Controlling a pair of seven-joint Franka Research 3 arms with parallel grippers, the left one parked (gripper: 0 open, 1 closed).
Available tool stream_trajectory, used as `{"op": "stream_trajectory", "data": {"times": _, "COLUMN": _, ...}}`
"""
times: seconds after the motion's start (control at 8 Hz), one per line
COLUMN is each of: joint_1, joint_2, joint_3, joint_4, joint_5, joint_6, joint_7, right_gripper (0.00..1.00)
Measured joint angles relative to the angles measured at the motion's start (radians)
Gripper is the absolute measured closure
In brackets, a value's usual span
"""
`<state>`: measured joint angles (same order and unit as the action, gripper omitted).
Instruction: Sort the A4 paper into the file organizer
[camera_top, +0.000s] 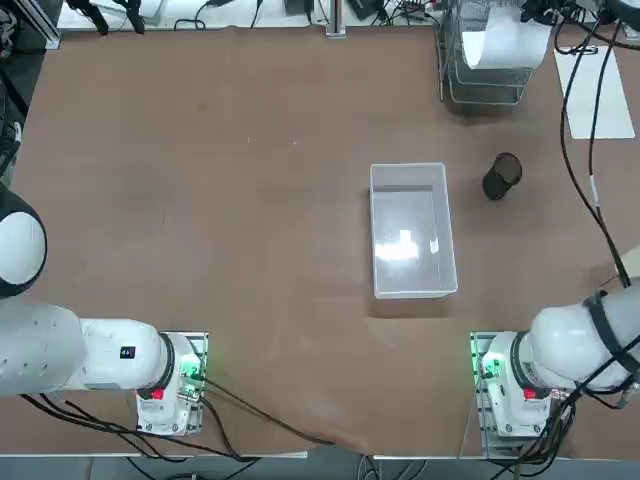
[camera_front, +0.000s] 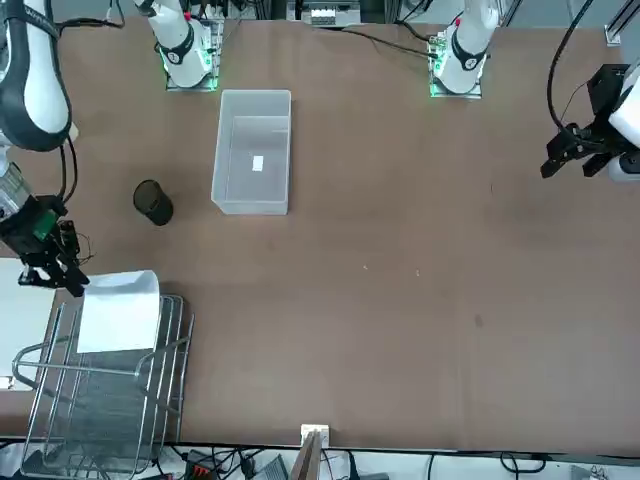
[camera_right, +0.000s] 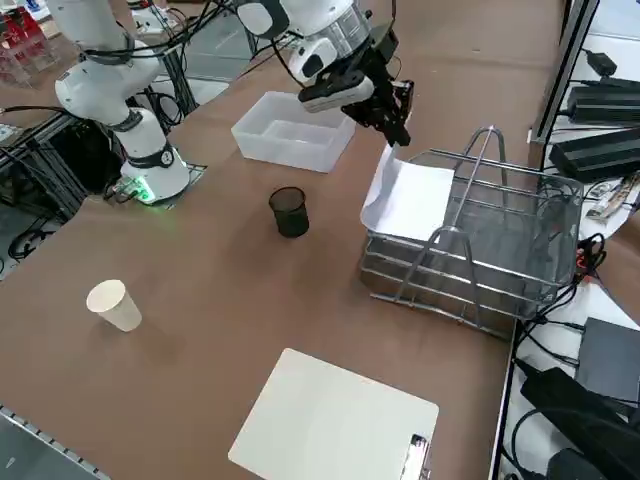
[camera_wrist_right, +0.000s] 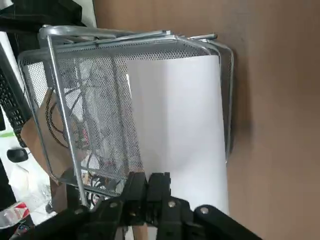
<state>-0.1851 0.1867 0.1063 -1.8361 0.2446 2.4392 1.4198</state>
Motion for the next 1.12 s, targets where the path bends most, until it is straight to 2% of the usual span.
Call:
{"op": "stream_trajectory", "data": {"times": 0.38, "joint_1": 0.0, "joint_2": -0.012, "joint_3": 0.0, "joint_4": -0.003, "joint_5": -0.016, "joint_6": 0.007, "joint_7": 0.024, "right_gripper": 0.99}}
{"op": "stream_trajectory", "data": {"times": 0.88, "joint_1": 0.009, "joint_2": -0.012, "joint_3": 0.004, "joint_4": -0.044, "joint_5": -0.151, "joint_6": 0.009, "joint_7": 0.023, "right_gripper": 0.99}}
{"op": "stream_trajectory", "data": {"times": 1.12, "joint_1": 0.02, "joint_2": -0.012, "joint_3": 0.006, "joint_4": -0.076, "joint_5": -0.18, "joint_6": 0.009, "joint_7": 0.023, "right_gripper": 0.99}}
